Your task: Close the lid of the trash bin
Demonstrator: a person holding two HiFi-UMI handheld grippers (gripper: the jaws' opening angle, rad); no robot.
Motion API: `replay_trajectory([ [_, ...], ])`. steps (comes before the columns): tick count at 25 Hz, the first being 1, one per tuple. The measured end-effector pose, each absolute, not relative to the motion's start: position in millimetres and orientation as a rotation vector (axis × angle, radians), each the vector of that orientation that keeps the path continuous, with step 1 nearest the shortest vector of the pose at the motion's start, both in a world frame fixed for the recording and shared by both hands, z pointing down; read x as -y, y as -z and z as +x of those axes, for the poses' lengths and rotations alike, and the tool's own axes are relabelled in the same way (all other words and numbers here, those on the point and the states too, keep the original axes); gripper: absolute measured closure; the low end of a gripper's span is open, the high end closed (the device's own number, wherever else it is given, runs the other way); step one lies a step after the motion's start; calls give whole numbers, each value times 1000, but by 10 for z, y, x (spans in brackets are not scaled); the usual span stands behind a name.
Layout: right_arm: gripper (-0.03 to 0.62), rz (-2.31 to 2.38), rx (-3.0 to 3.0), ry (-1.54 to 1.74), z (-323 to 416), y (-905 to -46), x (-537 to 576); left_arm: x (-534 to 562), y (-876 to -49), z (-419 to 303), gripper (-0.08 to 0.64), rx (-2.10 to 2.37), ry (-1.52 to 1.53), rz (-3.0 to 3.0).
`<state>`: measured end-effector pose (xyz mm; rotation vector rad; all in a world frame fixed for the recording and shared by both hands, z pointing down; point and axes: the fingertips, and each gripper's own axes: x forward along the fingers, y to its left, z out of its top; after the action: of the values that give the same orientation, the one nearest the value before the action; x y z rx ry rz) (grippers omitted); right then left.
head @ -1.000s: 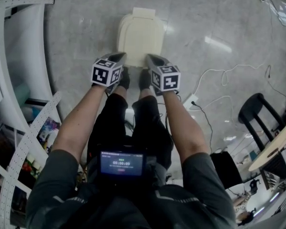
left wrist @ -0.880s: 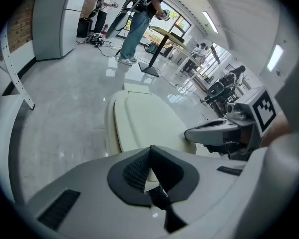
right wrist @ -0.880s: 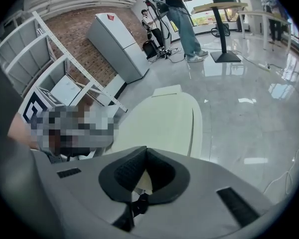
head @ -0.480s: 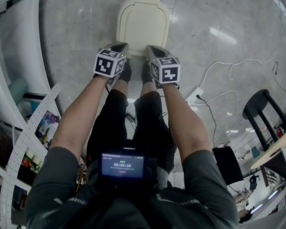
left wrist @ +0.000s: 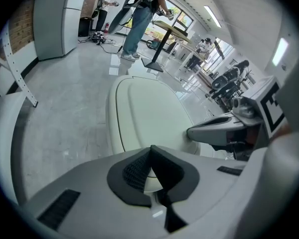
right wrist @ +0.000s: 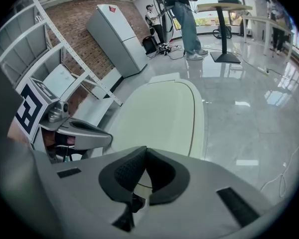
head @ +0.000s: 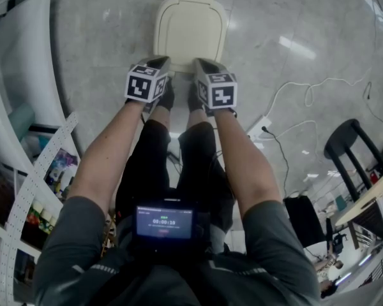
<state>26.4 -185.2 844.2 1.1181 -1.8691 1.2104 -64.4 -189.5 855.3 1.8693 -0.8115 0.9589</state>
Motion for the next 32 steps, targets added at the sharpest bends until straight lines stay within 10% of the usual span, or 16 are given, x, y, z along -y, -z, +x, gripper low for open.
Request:
replay_trajectory([
  [15,581,1183,1991,-1191,367,-7861,2178,2218,-7854,-540,565,898,-810,1960],
  [32,581,1408,2329,-865,895,-5114,2731,2981,-4794,-328,565,1029,-454,2330],
])
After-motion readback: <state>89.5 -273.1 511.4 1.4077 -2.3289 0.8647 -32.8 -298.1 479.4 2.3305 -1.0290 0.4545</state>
